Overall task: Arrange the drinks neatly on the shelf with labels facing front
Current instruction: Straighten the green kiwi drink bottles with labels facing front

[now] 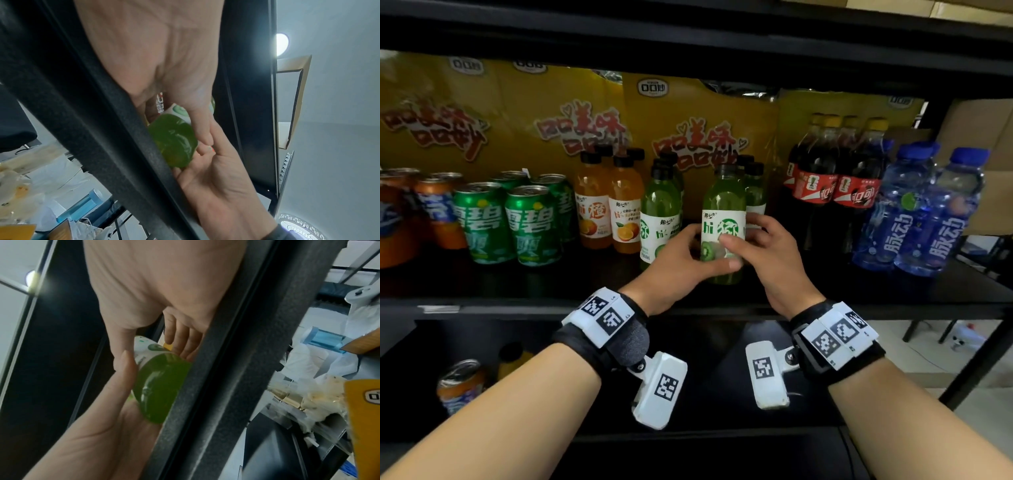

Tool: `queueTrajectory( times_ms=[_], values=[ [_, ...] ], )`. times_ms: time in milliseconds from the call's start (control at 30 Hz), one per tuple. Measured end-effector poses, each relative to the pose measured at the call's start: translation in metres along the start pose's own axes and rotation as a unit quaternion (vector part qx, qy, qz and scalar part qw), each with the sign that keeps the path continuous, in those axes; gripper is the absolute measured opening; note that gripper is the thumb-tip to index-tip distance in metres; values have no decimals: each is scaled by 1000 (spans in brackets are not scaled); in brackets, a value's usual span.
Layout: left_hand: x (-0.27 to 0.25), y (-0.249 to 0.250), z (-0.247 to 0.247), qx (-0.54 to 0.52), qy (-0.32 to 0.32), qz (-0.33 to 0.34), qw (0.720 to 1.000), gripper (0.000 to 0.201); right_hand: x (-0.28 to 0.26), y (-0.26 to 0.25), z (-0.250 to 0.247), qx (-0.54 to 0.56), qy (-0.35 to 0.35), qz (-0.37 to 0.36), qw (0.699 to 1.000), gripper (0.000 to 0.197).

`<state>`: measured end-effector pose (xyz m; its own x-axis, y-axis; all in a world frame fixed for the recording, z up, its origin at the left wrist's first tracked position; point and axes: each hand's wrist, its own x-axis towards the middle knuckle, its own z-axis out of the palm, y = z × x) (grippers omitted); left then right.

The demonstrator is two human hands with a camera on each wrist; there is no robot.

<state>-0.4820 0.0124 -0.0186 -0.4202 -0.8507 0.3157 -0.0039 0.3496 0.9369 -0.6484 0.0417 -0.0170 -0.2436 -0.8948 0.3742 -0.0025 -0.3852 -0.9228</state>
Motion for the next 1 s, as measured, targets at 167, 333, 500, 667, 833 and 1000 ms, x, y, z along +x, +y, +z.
queueTrajectory(
  times_ms=[167,333,500,667,833,1000],
  values=[
    [-1,6,-3,-80,-38,-43,995,48,-1,1,-3,33,-4,-2,999,38],
    [-5,8,1,-99,-25,-22,994,57,-5,-1,-4,47,-13,-14,999,41],
    [-6,10,-1,-89,-23,-8,996,65,-7,-2,-5,68,-35,-3,997,45],
    [-6,14,-3,-118,-47,-54,990,42,-5,-2,-5,75,-10,7,997,46],
    [-8,11,-1,-106,-21,-31,994,47,-6,-2,-3,28,-10,-19,999,54],
    [-5,7,-2,-102,-22,-26,994,53,-7,-1,-6,53,-28,-8,998,46]
  ],
)
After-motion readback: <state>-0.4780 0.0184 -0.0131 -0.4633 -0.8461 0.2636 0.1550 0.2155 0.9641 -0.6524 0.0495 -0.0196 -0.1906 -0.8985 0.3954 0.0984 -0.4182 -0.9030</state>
